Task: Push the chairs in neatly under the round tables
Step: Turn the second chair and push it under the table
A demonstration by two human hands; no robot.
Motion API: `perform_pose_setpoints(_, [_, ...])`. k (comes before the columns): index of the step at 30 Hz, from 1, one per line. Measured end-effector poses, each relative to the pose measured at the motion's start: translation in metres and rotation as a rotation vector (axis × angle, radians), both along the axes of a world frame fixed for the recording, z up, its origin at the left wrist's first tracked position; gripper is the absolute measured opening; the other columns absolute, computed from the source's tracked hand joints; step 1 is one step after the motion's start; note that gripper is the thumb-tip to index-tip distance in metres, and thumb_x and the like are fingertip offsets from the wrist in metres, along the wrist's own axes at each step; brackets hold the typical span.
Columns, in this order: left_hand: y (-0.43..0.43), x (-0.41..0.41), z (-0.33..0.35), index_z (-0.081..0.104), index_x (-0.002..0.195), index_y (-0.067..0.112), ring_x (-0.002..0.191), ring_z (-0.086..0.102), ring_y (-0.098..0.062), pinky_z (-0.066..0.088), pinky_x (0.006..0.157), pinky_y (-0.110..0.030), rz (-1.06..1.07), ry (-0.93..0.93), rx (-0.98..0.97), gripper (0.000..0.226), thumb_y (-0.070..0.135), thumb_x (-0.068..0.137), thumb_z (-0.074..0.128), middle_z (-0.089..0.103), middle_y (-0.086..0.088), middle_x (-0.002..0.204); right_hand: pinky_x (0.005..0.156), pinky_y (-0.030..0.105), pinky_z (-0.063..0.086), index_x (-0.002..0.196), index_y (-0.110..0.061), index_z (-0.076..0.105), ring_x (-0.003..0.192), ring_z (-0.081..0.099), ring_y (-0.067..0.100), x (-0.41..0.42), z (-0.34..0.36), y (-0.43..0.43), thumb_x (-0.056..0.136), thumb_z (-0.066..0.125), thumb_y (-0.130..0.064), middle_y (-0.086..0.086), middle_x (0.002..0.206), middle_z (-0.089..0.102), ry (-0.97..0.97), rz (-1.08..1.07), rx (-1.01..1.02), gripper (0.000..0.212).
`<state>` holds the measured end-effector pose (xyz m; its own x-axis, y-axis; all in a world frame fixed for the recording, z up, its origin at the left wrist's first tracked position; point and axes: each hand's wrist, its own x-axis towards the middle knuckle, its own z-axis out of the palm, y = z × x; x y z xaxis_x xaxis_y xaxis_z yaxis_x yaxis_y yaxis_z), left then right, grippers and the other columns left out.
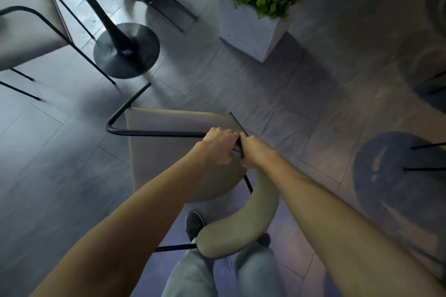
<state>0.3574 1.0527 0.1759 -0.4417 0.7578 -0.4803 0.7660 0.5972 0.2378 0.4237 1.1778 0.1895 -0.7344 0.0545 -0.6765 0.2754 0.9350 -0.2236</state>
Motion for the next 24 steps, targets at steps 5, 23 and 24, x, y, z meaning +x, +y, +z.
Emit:
perform_pose_setpoints(5, [0.009,-0.036,-0.001,0.049,0.133,0.018,0.126,0.046,-0.032,0.022,0.116,-0.047,0.066,0.148,-0.023,0.056,0.027,0.08,0.064,0.053,-0.005,0.131,0.075,0.039,0.044,0.124,-0.007,0.043,0.112,0.059,0.038,-0.047,0.004,0.006,0.085,0.065,-0.015,0.017,0.12,0.06,0.062,-0.002,0.025,0.045])
perform_pose_setpoints(23, [0.028,-0.15,0.002,0.017,0.156,0.014,0.15,0.004,-0.045,0.018,0.12,-0.05,0.601,0.308,0.115,0.088,0.023,0.081,0.062,0.013,-0.023,0.161,0.085,0.048,0.051,0.156,-0.019,0.007,0.113,0.054,0.04,-0.19,-0.004,0.013,0.099,0.047,-0.015,0.024,0.158,0.012,0.427,0.074,0.165,0.07])
perform_pose_setpoints(24, [0.03,-0.158,0.004,0.015,0.157,0.014,0.15,0.003,-0.045,0.017,0.121,-0.05,0.603,0.311,0.108,0.089,0.024,0.082,0.062,0.011,-0.023,0.162,0.086,0.048,0.05,0.157,-0.018,0.008,0.111,0.055,0.039,-0.197,-0.006,0.014,0.099,0.049,-0.016,0.025,0.158,0.015,0.469,0.084,0.182,0.071])
